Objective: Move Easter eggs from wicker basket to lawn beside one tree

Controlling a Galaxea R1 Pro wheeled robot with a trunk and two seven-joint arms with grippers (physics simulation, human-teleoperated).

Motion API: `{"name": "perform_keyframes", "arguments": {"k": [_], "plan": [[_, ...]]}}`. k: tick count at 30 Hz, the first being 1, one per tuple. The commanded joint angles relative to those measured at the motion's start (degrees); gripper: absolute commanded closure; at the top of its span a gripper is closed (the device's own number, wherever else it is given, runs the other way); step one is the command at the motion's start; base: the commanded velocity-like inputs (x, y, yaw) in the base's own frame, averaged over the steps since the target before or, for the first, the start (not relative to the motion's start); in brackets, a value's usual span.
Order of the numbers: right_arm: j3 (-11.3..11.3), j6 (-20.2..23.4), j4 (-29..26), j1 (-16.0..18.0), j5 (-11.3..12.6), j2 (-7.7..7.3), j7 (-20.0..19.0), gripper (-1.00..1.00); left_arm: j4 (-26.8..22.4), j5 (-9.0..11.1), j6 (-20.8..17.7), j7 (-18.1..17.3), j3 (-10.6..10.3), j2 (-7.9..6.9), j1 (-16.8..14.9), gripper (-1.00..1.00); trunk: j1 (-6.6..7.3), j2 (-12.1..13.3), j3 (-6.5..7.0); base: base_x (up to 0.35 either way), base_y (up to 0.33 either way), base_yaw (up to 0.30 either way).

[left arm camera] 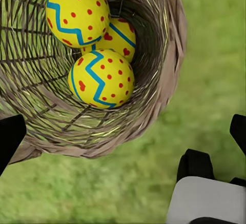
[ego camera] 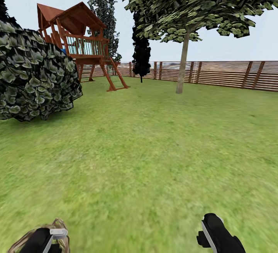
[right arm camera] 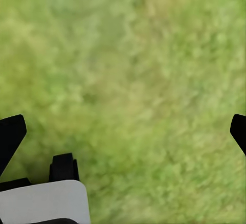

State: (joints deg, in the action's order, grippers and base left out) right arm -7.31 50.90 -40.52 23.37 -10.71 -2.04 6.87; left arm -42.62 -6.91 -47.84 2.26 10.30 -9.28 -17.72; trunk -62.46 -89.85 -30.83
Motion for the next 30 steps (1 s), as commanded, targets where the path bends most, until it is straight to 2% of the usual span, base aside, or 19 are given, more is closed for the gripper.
{"name": "perform_keyframes", "arguments": {"k": [1,9,14,18,30], "plan": [[-0.1,0.3,-0.1,0.0,-0.3,0.02,-0.1,-1.00,0.0,-0.4,-0.2,-0.2,0.1,0.11,0.0,-1.00,-0.22,-0.4,-0.25,0.000,0.000,0.000],[-0.1,0.2,-0.1,0.0,-0.3,0.03,-0.1,-1.00,0.2,-0.5,1.1,-0.2,0.1,0.39,0.0,-1.00,-1.98,-3.7,-1.68,0.000,0.000,0.000],[-0.1,0.2,0.0,0.0,-0.3,0.12,-0.2,-1.00,0.3,-0.5,1.2,-0.2,0.1,0.41,0.0,-1.00,-3.08,-5.7,-2.58,0.000,0.000,0.000],[-0.1,0.2,0.0,0.0,-0.3,0.75,-0.1,-1.00,0.3,-0.5,1.3,-0.2,0.1,0.41,0.0,-1.00,-3.96,-7.3,-3.30,0.000,0.000,0.000],[-0.1,0.2,0.0,0.0,-0.3,0.82,-0.1,-1.00,0.3,-0.5,1.3,-0.2,0.1,0.41,0.0,-1.00,-6.59,-12.1,-5.45,0.000,0.000,0.000]]}}
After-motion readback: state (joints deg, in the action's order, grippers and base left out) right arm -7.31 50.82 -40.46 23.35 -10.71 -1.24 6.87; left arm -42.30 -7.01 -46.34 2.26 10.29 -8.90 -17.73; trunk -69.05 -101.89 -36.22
